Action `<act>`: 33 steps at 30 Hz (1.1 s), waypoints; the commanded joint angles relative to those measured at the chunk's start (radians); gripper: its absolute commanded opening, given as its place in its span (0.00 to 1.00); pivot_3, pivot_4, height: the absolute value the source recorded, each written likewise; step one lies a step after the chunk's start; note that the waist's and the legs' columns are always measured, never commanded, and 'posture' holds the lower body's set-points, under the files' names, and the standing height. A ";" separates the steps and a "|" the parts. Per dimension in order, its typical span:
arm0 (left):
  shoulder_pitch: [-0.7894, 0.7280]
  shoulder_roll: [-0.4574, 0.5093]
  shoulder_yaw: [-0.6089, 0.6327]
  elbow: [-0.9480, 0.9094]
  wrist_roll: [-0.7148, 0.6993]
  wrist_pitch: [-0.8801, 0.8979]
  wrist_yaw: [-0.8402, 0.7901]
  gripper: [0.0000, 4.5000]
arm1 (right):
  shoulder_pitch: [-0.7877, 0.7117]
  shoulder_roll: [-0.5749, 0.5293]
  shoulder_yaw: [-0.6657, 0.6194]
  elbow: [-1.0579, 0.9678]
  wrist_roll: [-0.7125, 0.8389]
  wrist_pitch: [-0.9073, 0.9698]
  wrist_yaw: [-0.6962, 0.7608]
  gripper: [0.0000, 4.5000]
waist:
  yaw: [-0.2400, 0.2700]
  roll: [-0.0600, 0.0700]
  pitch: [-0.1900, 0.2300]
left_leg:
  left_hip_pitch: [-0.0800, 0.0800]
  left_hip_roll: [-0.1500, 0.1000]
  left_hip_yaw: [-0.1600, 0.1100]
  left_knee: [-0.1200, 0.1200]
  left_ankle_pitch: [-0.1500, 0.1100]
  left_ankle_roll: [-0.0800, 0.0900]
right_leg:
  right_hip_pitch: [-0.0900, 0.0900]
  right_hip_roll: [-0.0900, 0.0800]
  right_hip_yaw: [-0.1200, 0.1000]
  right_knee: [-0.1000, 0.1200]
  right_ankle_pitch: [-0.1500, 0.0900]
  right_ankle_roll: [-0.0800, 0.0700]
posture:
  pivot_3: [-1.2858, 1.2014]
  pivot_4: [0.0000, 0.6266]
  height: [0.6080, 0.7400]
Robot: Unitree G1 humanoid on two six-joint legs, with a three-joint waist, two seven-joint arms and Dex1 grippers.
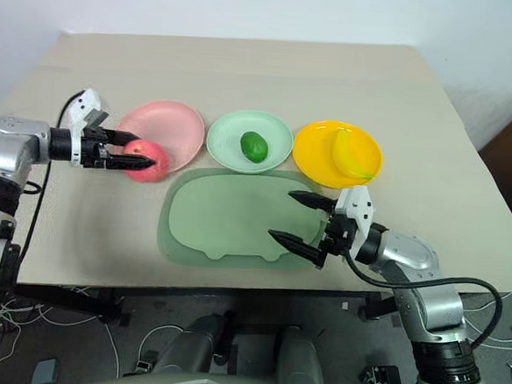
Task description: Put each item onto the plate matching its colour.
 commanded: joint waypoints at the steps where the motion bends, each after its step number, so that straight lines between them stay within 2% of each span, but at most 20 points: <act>1: -0.044 -0.038 0.058 0.109 0.031 -0.150 0.160 0.84 | -0.021 0.008 -0.006 -0.002 0.019 0.004 0.007 1.00 | 0.006 0.000 0.000 | 0.000 0.000 0.000 0.000 0.000 0.000 | 0.000 0.000 0.000 0.000 0.000 0.001 | 0.52 0.24 0.98; 9: -0.116 -0.095 0.141 0.205 -0.004 -0.160 0.214 0.84 | -0.025 0.010 -0.001 -0.003 0.020 0.012 0.009 1.00 | 0.010 -0.001 0.000 | -0.006 0.000 0.000 0.002 0.000 0.000 | -0.005 0.000 0.000 0.001 0.003 0.004 | 0.52 0.24 0.98; 12: -0.142 -0.099 0.143 0.240 0.017 -0.181 0.250 0.84 | -0.025 0.011 0.001 -0.003 0.019 0.013 0.008 1.00 | 0.008 -0.001 0.000 | -0.012 -0.001 0.000 0.003 0.001 0.000 | -0.008 0.001 0.000 0.004 0.003 0.005 | 0.52 0.24 0.98; 24: -0.173 -0.127 0.138 0.316 0.050 -0.237 0.301 0.84 | -0.031 0.017 0.005 0.003 0.014 0.012 0.006 1.00 | -0.007 -0.001 0.000 | -0.012 -0.001 0.000 0.006 0.002 0.002 | -0.007 0.001 0.000 0.005 0.005 0.007 | 0.52 0.24 0.98; 26: -0.177 -0.131 0.142 0.323 0.052 -0.244 0.314 0.99 | -0.032 0.019 0.006 0.004 0.013 0.012 0.005 1.00 | -0.007 -0.001 0.000 | -0.012 -0.001 0.000 0.006 0.002 0.002 | -0.007 0.001 0.000 0.005 0.006 0.007 | 0.52 0.24 0.98; 33: -0.195 -0.137 0.168 0.313 0.033 -0.255 0.323 1.00 | -0.035 0.022 0.009 0.007 0.014 0.013 0.004 1.00 | -0.008 -0.001 0.000 | -0.012 -0.001 0.000 0.006 0.002 0.002 | -0.007 0.001 0.000 0.005 0.006 0.007 | 0.52 0.24 0.98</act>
